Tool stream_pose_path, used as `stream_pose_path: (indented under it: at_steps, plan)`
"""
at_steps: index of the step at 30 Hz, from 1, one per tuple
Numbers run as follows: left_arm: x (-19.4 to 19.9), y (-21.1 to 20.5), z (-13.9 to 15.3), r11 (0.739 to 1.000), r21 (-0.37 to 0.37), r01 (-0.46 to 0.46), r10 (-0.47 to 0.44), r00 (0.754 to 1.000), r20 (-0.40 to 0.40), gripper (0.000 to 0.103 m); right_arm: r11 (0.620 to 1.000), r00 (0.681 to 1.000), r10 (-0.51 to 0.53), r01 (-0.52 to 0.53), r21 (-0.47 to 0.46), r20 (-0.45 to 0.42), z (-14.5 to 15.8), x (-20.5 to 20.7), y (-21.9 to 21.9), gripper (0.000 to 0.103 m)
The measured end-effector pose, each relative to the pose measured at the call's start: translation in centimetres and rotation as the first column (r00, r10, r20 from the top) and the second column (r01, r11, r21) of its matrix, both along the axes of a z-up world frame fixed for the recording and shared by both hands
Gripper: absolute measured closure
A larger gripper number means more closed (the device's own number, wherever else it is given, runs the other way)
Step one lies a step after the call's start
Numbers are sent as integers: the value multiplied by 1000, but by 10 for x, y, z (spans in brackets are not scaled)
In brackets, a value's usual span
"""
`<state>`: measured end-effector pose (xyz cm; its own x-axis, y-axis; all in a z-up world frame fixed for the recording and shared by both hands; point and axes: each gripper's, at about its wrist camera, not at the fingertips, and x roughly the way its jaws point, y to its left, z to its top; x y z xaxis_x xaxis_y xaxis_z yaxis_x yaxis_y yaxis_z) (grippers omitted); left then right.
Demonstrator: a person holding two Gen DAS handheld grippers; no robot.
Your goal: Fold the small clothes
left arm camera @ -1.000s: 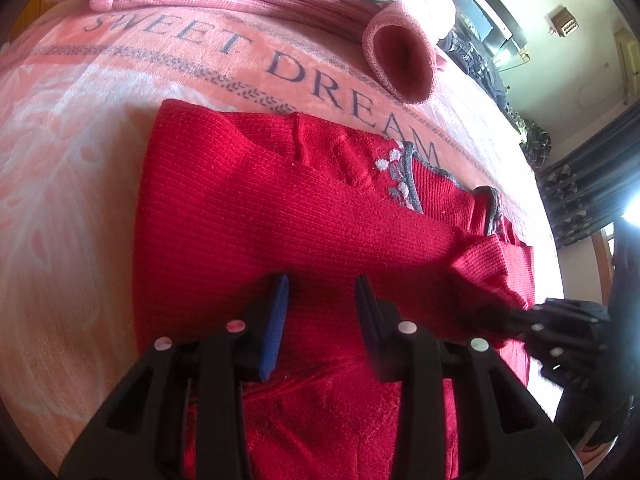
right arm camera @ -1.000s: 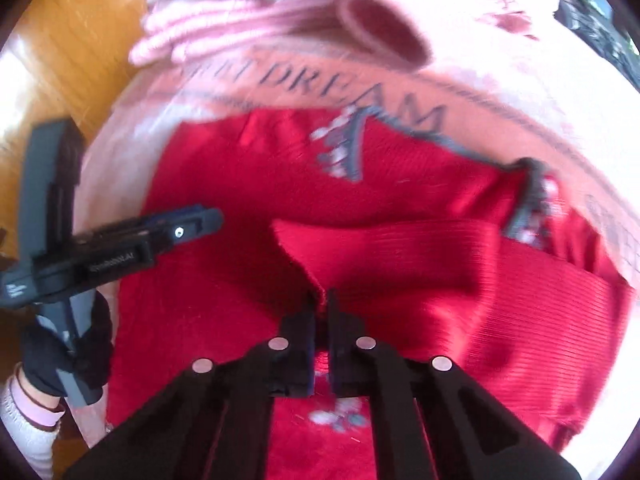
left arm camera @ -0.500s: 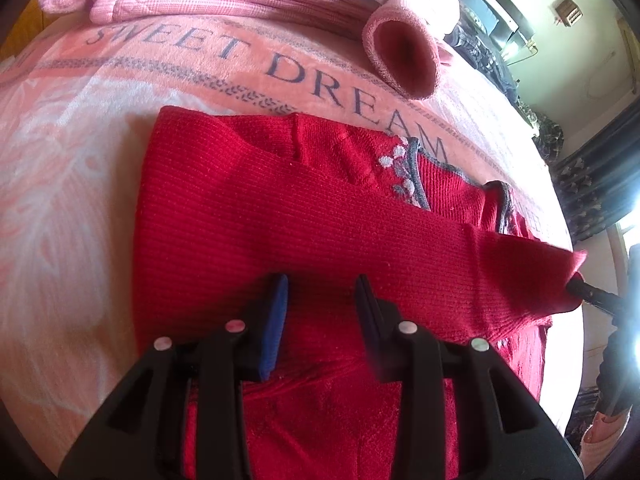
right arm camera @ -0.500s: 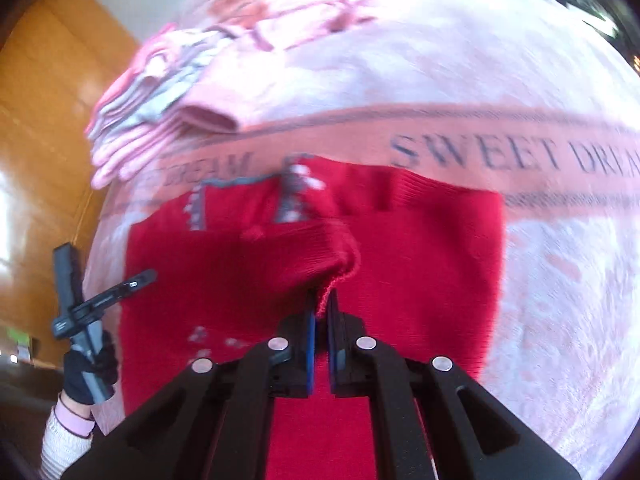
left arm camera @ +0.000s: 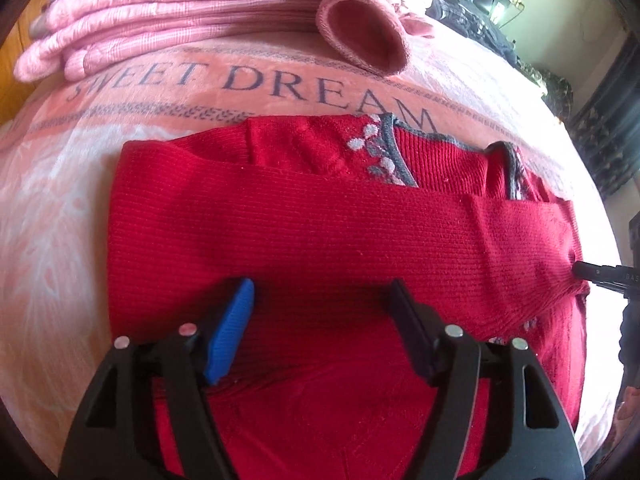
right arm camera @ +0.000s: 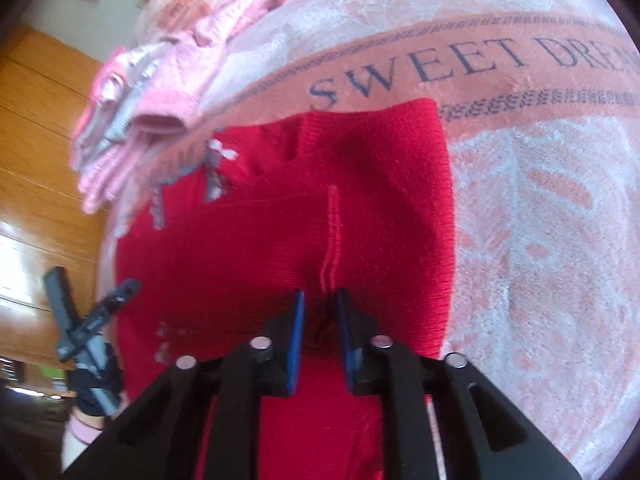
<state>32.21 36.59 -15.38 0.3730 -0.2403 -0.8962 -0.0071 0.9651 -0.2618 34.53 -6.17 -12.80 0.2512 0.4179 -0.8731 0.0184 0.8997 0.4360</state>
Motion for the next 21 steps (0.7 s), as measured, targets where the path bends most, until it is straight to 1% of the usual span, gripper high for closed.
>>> stream_pose_path:
  at_steps: [3,4,5,7,10,11,13,15,16,17,19,21]
  plan:
    - [0,0,1,1000,2,-6,6,1000,-5,30,999,1000,11,-11,-44,11,-1,0,8,95]
    - [1,0,2,1000,-1,-9,9,1000,-13,30,999,1000,18,-17,-52,20,1,-1,10,93]
    - [0,1,4,1000,-2,-10,10,1000,-15,30,998,999,25,-24,-50,34,6,-4,11,88]
    - [-4,4,11,1000,-15,-16,16,1000,-25,30,999,996,33,-30,-42,86,23,-18,10,81]
    - [-23,14,27,996,-81,-42,39,998,-39,30,998,987,57,-53,-33,148,48,-47,5,73]
    - [-37,18,34,996,-80,-49,45,998,-50,30,997,984,70,-65,-39,161,55,-60,4,66]
    - [-62,23,44,997,-71,-37,33,998,-54,30,992,978,113,-102,-68,178,65,-89,1,59]
    - [-98,29,53,999,-47,-14,11,998,-58,28,985,971,161,-147,-91,175,71,-124,1,58]
    - [-116,31,55,999,-35,-7,4,998,-69,26,982,969,181,-168,-88,167,70,-141,2,57]
    - [-140,35,56,1000,-17,-2,0,996,-94,26,980,968,194,-182,-84,158,68,-154,1,57]
    - [-175,38,55,1000,0,13,-13,991,-136,26,975,966,220,-211,-75,134,63,-189,2,57]
    - [-208,41,53,1000,2,26,-25,984,-178,26,971,965,239,-235,-53,106,54,-222,1,57]
